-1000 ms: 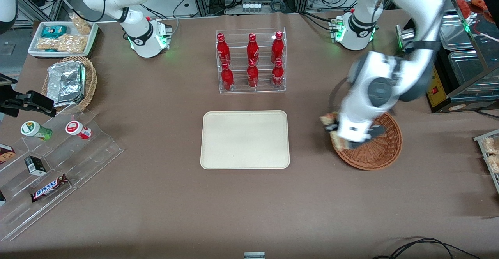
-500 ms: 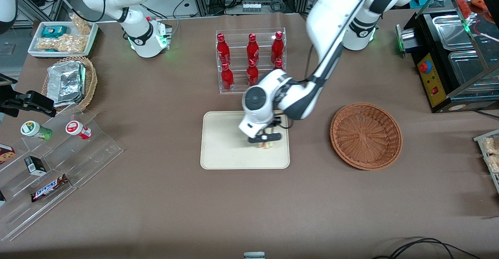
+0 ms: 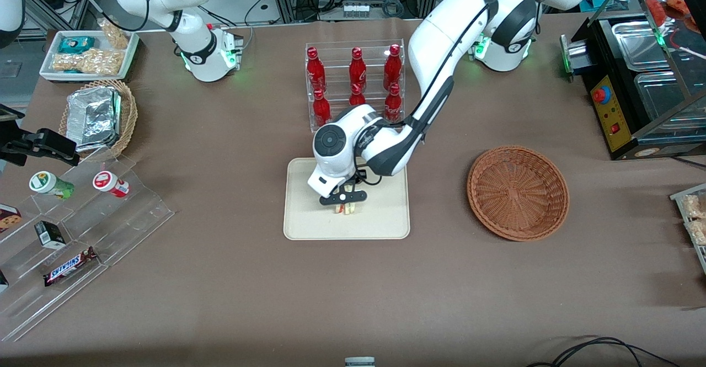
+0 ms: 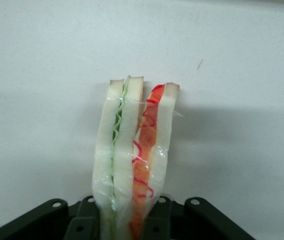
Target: Place sandwich from basket to tray
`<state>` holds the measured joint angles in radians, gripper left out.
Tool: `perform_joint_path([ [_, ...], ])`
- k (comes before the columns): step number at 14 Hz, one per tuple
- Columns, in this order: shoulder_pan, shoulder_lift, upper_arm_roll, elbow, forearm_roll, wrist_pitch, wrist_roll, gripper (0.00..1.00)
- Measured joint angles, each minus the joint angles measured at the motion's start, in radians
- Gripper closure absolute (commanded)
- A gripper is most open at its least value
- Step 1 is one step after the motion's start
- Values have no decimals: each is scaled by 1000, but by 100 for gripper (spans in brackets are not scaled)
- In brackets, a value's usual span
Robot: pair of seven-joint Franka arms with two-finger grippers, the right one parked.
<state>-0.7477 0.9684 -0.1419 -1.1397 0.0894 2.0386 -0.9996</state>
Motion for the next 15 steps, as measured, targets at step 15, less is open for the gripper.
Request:
perform_joint_path([
  [15,287,-295,20,79,-49,-479,221,0],
])
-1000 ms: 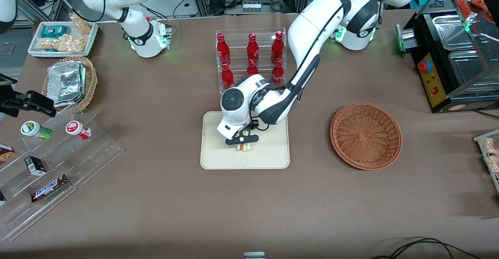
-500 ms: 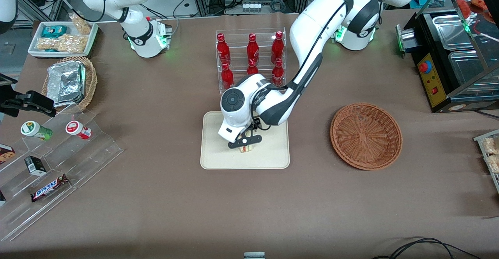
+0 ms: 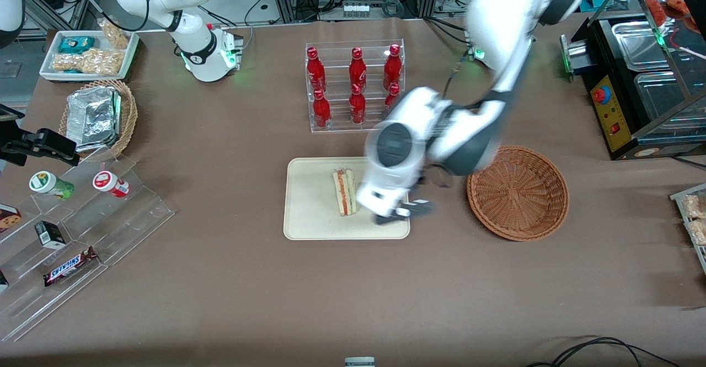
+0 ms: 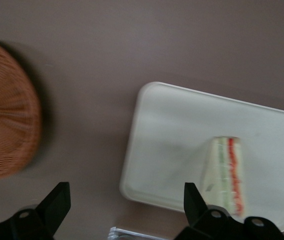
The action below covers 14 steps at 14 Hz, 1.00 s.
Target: Place sandwich from basket to tray
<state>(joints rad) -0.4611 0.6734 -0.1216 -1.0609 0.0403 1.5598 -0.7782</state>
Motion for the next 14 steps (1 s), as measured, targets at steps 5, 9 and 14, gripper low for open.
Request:
perform_joint_path([
  [5,247,-185,1,-127,-1,-186,335,0],
  [9,389,-341,2,-350,30,-189,492,0],
  [14,511,-520,2,-433,35,-280,569,0],
])
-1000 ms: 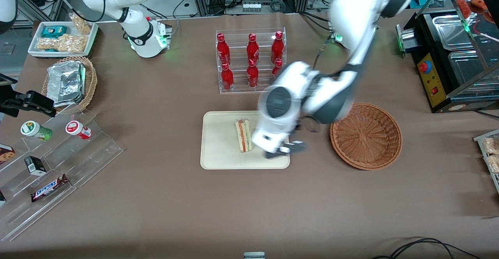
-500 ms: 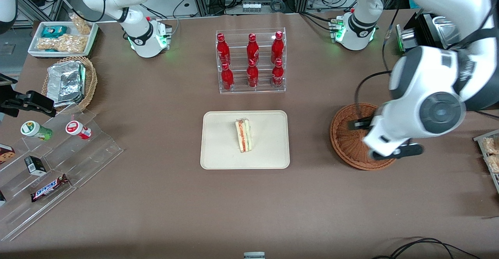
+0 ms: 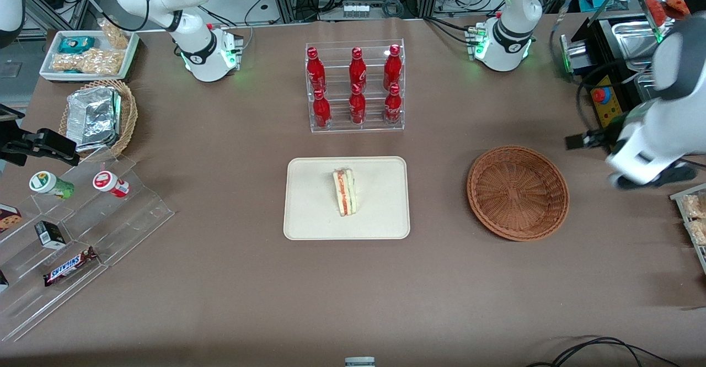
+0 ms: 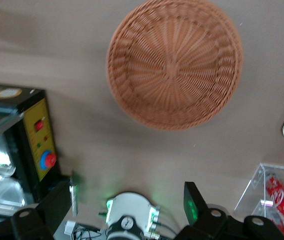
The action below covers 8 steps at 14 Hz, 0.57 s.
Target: Place sandwich from basket to tray
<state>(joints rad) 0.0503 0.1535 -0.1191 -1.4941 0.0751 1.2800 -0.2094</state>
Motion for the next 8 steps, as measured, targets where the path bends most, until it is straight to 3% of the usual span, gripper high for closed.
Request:
perform_joint_path([
  [3,1,-100,-14,-58,-3,-20,8,0],
  [8,23,-120,-30,-39,-59,-23,15,0],
])
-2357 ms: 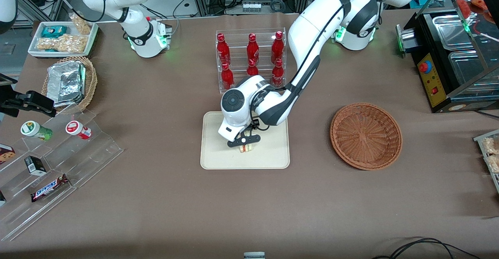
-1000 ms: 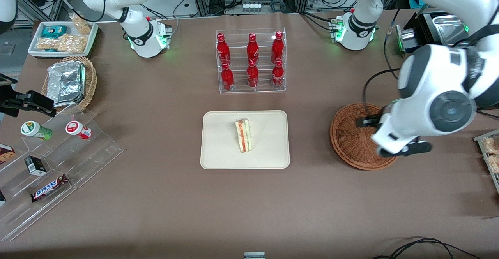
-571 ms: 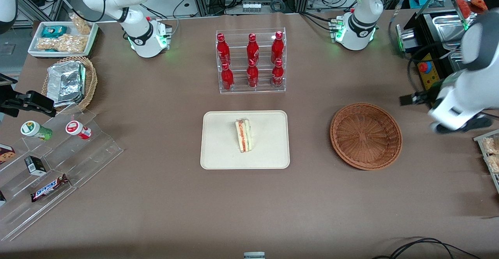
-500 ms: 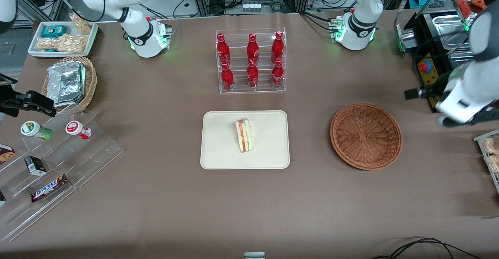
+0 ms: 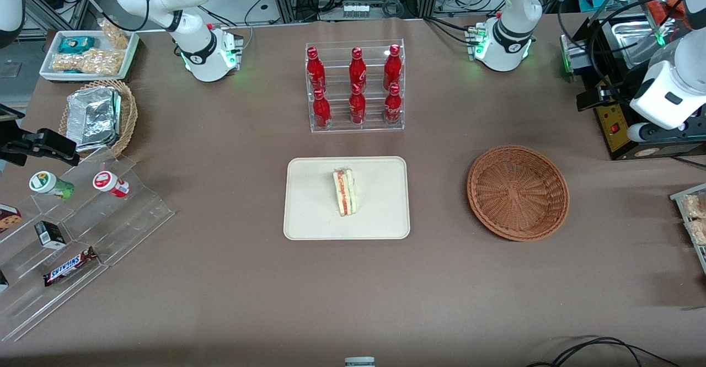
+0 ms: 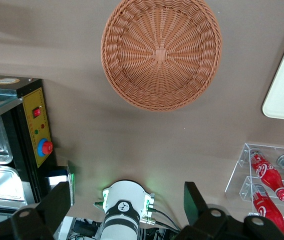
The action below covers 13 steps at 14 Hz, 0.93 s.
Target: Place sandwich from basket to tray
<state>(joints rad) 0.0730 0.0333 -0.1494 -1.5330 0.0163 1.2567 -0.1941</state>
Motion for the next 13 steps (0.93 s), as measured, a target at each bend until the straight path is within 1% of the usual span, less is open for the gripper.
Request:
perform_joint_path([
  [3,6,0,-2,5,-23,-4,0,0],
  [5,14,-6,-2,8,-24,-9,0,0],
  [8,17,-14,-2,-1,-20,36,0,0],
  [11,17,-40,-1,-57,-10,123,0,0],
  [13,18,-51,9,-75,-9,142,0,0],
])
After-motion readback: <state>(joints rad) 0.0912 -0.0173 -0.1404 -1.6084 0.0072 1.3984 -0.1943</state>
